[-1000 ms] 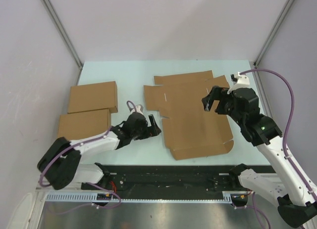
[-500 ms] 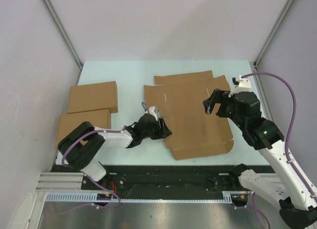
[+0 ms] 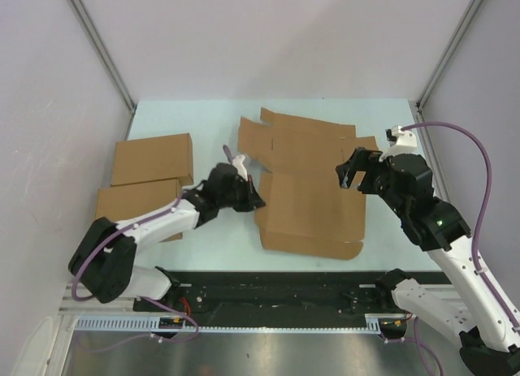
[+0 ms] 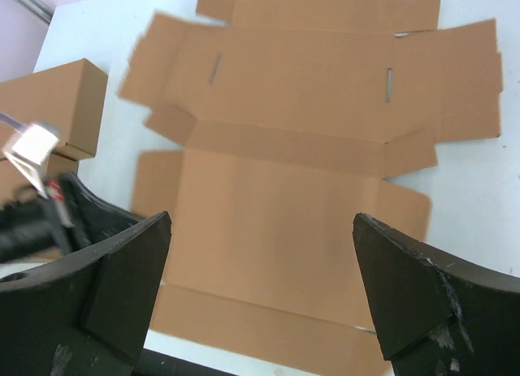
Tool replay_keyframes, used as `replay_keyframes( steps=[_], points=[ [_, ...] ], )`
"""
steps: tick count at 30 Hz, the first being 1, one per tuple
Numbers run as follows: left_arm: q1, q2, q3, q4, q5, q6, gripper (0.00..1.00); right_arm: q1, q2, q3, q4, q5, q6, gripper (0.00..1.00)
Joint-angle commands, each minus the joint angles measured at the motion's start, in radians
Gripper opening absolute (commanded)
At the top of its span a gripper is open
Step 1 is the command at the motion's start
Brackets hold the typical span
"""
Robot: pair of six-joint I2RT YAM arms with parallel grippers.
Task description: Fold the paper box
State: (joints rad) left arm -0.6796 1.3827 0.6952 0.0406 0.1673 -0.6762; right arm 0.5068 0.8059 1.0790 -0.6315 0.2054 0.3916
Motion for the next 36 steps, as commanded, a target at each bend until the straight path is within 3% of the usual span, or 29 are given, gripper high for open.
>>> replay_keyframes(
  steps=[1, 5, 11, 12, 13, 14, 15, 19, 22, 28, 31, 36],
  points=[
    [0.146, -0.083, 0.179, -0.331, 0.211, 0.248, 0.00, 0.001, -0.016, 0.002, 0.007, 0.022, -0.010, 1.00],
    [0.242, -0.042, 0.256, -0.543, 0.232, 0.345, 0.00, 0.004, 0.001, 0.001, 0.012, 0.020, -0.013, 1.00],
    [0.310, -0.025, 0.216, -0.662, 0.039, 0.336, 0.03, 0.004, 0.019, 0.001, 0.033, 0.005, -0.017, 1.00],
    [0.310, -0.037, 0.199, -0.666, 0.000, 0.320, 0.40, 0.003, 0.022, 0.002, 0.035, 0.002, -0.019, 1.00],
    [0.310, -0.053, 0.191, -0.660, -0.027, 0.317, 0.54, 0.002, 0.027, 0.001, 0.035, 0.003, -0.020, 1.00],
    [0.310, -0.101, 0.184, -0.653, -0.072, 0.296, 0.88, 0.002, 0.038, -0.004, 0.042, 0.003, -0.025, 1.00],
    [0.310, -0.132, 0.191, -0.654, -0.086, 0.288, 0.99, 0.004, 0.044, -0.007, 0.052, 0.005, -0.026, 1.00],
    [0.310, -0.192, 0.304, -0.668, -0.152, 0.271, 1.00, 0.002, 0.085, -0.005, 0.087, 0.081, 0.021, 1.00],
    [0.310, -0.228, 0.337, -0.572, -0.195, 0.225, 1.00, -0.004, 0.153, -0.027, 0.157, 0.175, 0.061, 0.99],
    [0.310, -0.183, 0.258, -0.277, -0.140, 0.064, 0.93, -0.135, 0.391, -0.033, 0.447, -0.010, 0.059, 0.98],
    [0.310, -0.125, 0.238, -0.248, -0.164, 0.006, 0.91, -0.226, 0.562, 0.012, 0.530, -0.101, 0.076, 0.96],
    [0.310, -0.074, 0.175, -0.153, -0.164, -0.055, 0.89, -0.194, 0.838, 0.249, 0.566, -0.120, -0.062, 0.96]
  ],
)
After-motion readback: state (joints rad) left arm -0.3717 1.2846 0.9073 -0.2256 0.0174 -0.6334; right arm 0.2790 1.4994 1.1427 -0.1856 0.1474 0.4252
